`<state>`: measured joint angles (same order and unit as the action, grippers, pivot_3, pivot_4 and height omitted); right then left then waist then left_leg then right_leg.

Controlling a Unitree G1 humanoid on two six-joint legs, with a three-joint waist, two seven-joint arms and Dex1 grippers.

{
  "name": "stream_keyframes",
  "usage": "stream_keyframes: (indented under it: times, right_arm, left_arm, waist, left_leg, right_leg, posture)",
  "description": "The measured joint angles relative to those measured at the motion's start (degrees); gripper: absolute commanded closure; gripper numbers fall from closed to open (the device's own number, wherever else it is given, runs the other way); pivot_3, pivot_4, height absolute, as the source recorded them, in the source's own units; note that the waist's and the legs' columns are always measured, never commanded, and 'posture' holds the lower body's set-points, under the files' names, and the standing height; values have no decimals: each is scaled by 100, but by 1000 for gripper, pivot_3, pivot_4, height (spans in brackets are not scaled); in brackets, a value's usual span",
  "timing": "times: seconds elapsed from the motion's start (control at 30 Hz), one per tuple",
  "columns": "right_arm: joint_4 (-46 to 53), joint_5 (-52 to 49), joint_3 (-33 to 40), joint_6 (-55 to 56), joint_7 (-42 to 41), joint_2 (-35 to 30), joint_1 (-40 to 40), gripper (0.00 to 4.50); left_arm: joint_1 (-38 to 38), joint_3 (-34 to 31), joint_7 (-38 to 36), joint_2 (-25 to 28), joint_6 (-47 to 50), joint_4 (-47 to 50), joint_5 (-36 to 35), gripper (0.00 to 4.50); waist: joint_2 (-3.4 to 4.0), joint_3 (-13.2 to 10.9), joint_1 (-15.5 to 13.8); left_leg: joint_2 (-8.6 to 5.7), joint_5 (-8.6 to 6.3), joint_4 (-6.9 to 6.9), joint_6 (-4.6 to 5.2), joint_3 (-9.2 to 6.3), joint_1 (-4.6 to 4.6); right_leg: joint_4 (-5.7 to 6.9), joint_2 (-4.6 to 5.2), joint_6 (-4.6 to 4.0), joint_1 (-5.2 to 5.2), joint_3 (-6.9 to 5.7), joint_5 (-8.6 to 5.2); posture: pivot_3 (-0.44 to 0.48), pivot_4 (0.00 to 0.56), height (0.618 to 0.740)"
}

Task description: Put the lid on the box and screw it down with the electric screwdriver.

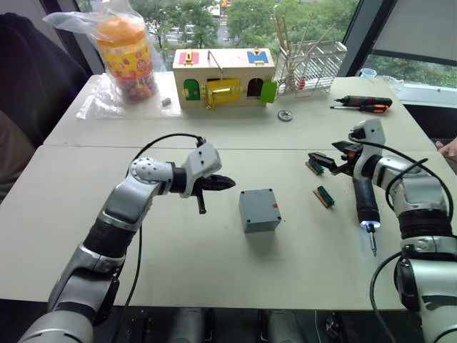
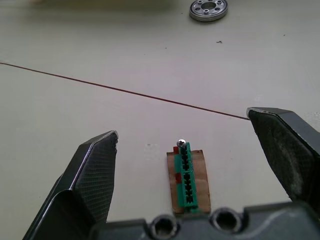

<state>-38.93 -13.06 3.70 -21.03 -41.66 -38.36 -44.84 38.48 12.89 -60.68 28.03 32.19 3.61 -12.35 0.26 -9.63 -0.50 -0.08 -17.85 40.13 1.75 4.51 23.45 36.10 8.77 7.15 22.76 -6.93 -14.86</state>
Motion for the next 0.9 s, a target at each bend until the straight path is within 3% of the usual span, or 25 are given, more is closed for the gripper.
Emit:
stream_keyframes:
  times: [0.03,0.2,0.6,0.7,0.83,0.87,0.9]
  right_arm:
    - [-206,63,-7,139,-14,39,-82,1426]
    - [-733,260,-61,542,-155,195,-221,1426]
    - [-856,350,-57,726,-255,364,-221,1426]
    - [-874,384,-55,735,-239,394,-221,2256]
    - [-902,387,-35,756,-190,458,-221,4167]
    - [-919,386,-19,756,-172,468,-221,4470]
    - [-933,391,-13,764,-149,470,-221,4470]
  left_arm:
    - [-16,-10,10,-3,47,51,-61,4500]
    - [-198,-11,121,9,221,337,-110,4500]
    - [-305,211,194,114,327,482,-120,4500]
    - [-305,218,200,125,314,482,-114,4500]
    - [-306,220,209,125,311,482,-112,4500]
    - [-307,226,210,126,291,481,-100,4500]
    - [-311,237,211,128,257,481,-84,4500]
  waist:
    - [0,0,2]
    - [1,0,28]
    - [2,-1,36]
    - [2,-1,41]
    - [2,-1,45]
    - [2,-1,45]
    - [2,-1,44]
  left_leg:
    - [0,0,0,0,0,0]
    - [2,3,1,-5,-3,-3]
    - [3,3,1,-5,-3,-2]
    - [3,3,1,-5,-3,-2]
    - [3,3,0,-5,-3,-2]
    - [3,3,1,-5,-3,-3]
    - [2,3,0,-5,-3,-2]
  right_leg:
    - [0,0,0,0,0,0]
    - [3,-3,0,-1,0,0]
    - [2,-3,0,-1,1,0]
    - [2,-3,0,-1,1,0]
    - [2,-3,0,-1,0,0]
    - [2,-3,0,-1,0,0]
    - [2,-3,0,-1,0,0]
  posture:
    - [0,150,705]
    - [0,150,705]
    - [0,150,705]
    - [0,150,705]
    - [0,150,705]
    - [0,150,705]
    - [0,150,705]
